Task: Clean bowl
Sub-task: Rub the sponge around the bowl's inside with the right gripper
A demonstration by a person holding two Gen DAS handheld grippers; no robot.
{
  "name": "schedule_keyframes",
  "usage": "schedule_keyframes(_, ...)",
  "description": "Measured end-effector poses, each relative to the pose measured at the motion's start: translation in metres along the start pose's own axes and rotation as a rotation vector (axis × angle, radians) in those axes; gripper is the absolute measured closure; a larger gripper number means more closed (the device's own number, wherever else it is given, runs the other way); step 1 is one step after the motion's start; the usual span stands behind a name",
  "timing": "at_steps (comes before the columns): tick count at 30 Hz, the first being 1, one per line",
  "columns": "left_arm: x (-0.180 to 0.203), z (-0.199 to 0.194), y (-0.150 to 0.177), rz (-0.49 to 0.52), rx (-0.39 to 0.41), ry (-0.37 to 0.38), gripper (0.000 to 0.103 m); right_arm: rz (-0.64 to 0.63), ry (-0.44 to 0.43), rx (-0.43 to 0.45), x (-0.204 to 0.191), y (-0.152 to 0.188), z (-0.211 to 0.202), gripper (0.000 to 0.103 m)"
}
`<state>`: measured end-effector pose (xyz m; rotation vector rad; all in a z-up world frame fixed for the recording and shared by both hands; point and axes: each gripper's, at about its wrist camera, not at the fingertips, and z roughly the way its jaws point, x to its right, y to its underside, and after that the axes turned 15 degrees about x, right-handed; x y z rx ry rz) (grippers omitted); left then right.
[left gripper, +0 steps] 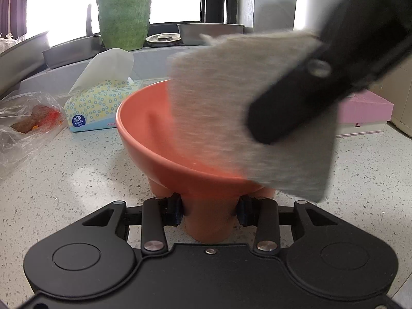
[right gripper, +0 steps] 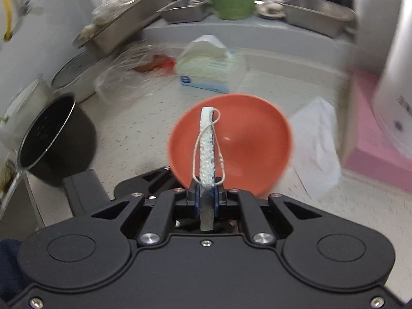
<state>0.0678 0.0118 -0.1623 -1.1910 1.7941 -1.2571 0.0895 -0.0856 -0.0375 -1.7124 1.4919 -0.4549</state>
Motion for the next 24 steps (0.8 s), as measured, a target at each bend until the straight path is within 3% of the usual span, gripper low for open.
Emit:
schedule_keyframes(7, 0.000, -0.001, 0.000, -0.001, 0.000, 0.002, 0.064, -0.081, -0.018, 0.025, -0.022, -0.017, 0.014, 0.091)
schedule_keyframes(13, 0.000, -0.001, 0.001, -0.001, 0.000, 0.002, 0.065, -0.070, 0.047, 0.052, -0.002, -0.031, 0.023, 0.092)
schedule_keyframes(24, 0.001, -0.001, 0.000, -0.002, 0.000, 0.002, 0.065, -0.076, 0.150, 0.000, 0.036, -0.022, 0.015, 0.091)
